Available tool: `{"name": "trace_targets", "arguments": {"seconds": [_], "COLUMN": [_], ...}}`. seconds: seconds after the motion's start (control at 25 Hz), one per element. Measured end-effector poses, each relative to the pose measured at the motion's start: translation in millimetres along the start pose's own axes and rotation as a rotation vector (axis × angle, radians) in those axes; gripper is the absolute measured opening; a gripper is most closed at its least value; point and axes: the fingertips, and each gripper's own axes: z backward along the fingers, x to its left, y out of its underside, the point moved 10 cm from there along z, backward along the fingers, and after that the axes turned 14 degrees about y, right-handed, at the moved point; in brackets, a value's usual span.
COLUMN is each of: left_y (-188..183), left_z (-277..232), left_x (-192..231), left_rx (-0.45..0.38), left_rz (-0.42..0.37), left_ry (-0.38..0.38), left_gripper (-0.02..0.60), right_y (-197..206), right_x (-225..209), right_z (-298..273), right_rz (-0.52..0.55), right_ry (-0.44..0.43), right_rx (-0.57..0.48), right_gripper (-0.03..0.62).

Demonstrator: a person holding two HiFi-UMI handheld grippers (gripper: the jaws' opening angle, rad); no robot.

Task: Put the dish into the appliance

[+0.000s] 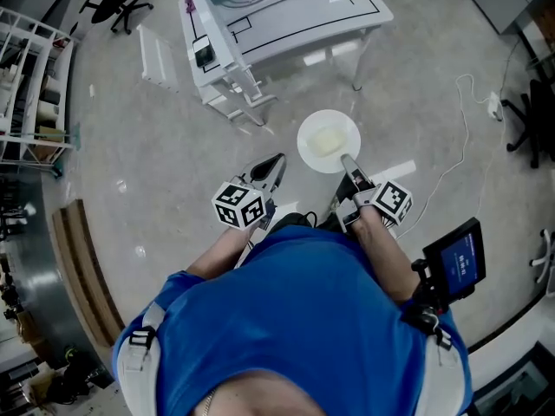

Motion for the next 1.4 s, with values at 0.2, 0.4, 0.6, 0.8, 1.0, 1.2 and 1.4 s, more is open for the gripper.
{"name": "trace_targets", "arguments": {"seconds": [0.2,0.4,0.6,0.8,1.0,1.2,1.4], "left_y": [-6.4,-11.1,-20.7,-29.5,-46.9,-67.7,-105.4], "left_z": [-30.9,-61.7,-76.0,-94.2,-122.9,-152.9,-196.1], "left_x": [-9.4,-18.9,-18.9,-6.9,13.0,43.2,94.8], "left_rx": [-0.004,-0.008,-0.005,-0.006,-0.014,-0.016,-0.039], "left_rz": [0.005,0.015,0.011,0.001,-0.01,-0.016,-0.019], "left_ry": [-0.03,-0.043,-0.043,-0.04,-0.018,-0.002,-0.013], "left_gripper": [0.006,0.006,0.006,0.006,0.005,0.006,0.006], "right_y": [-31.4,-64.6,-81.0,-98.7,-126.5,-157.6,-209.1], "right_x": [-5.7,-13.9,-13.4,-14.7,-8.0,2.6,18.5], "right_z": [0.7,1.7,-1.5,-11.0,-29.4,-61.8,-118.4], "right_rz": [-0.016,-0.002,-0.018,-0.016,-0.022,-0.014,0.008], "right_ry": [0.014,0.014,0.011,0.006,0.001,-0.006,-0.01], "right_rx": [0.049,0.072,0.07,0.06,0.034,0.023,0.025], "right_gripper": [0.01,0.011,0.01,0.009,0.009,0.011,0.009]}}
